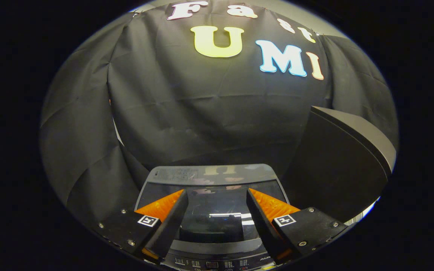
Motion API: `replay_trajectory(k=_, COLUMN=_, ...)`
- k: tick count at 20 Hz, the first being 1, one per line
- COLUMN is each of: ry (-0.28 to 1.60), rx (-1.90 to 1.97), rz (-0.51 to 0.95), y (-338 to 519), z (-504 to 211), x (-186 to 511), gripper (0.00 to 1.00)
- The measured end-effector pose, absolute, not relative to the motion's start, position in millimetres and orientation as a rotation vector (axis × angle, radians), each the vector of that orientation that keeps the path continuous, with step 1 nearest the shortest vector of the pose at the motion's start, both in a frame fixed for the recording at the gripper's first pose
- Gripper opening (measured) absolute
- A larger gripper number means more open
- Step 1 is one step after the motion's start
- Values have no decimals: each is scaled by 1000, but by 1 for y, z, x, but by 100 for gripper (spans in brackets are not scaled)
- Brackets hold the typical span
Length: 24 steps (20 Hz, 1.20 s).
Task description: Put the clothes into the washing machine and then close the washing machine lid.
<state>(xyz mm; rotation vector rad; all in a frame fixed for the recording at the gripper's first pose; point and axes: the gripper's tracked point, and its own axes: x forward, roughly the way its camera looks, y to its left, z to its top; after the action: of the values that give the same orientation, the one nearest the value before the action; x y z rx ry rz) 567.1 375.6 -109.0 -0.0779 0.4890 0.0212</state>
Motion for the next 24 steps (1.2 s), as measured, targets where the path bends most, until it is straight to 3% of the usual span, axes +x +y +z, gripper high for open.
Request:
replay_trajectory(k=10, ry=422, rx=-102, rz=-9, y=344, z=-99, x=538, gripper=95)
replay_trajectory(k=24, ry=359, rx=-91, rz=-17, y=124, z=-100, x=316, gripper=95)
